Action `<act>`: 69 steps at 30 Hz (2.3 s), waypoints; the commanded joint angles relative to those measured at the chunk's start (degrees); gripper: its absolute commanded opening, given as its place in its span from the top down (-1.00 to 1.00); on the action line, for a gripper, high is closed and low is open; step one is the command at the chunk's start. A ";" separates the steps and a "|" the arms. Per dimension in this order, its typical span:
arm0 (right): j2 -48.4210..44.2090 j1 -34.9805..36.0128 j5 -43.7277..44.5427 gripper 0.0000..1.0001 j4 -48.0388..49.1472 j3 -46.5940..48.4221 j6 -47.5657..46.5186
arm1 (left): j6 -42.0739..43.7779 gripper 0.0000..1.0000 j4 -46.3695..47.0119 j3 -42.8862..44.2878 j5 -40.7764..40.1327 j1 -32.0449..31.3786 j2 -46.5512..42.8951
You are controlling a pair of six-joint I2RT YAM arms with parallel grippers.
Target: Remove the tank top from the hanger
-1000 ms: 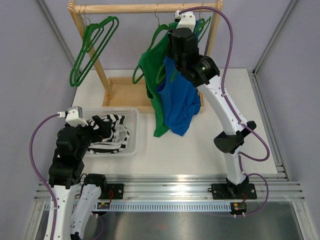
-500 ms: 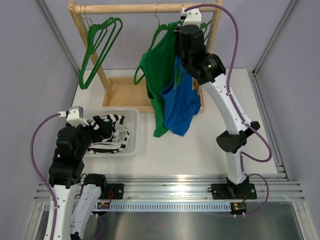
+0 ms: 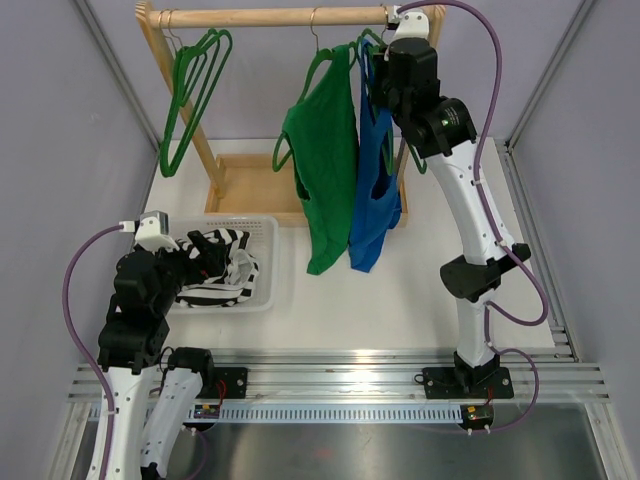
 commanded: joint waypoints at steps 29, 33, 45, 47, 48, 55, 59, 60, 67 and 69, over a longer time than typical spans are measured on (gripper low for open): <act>-16.34 1.00 -8.69 1.00 3.95 -7.08 -3.41 | 0.70 -0.98 3.06 -0.27 1.15 -0.12 -0.17; -26.52 2.67 -11.76 1.00 6.76 -21.56 -1.82 | 0.52 -0.98 3.84 -0.53 0.36 -0.12 -2.37; -45.78 3.91 -20.54 1.00 -0.87 -40.41 0.81 | -1.32 -0.98 5.17 4.21 6.93 -0.30 0.52; -48.07 3.91 -23.09 1.00 -3.34 -44.16 1.16 | -2.38 -0.98 5.34 7.27 8.35 -0.65 2.10; -50.95 4.00 -26.76 1.00 -3.52 -46.02 1.51 | -3.08 -0.98 5.34 8.34 9.14 -1.00 2.63; -65.56 4.00 -36.80 1.00 -2.39 -64.39 5.82 | -3.44 -0.98 0.42 18.71 11.96 -2.76 9.31; -71.88 3.91 -44.54 1.00 1.40 -75.36 7.66 | -3.61 -0.98 0.16 20.21 9.08 -10.73 12.65; -72.60 3.91 -45.34 1.00 2.10 -76.87 9.15 | -3.96 -0.98 0.16 20.56 4.45 -17.11 13.44; -78.05 4.00 -46.04 1.00 8.42 -88.30 13.64 | -7.74 -0.98 2.35 20.04 -17.73 -43.61 21.69; -78.67 4.00 -47.36 1.00 8.70 -89.28 14.26 | -8.79 -0.98 3.41 20.21 -23.76 -50.44 23.81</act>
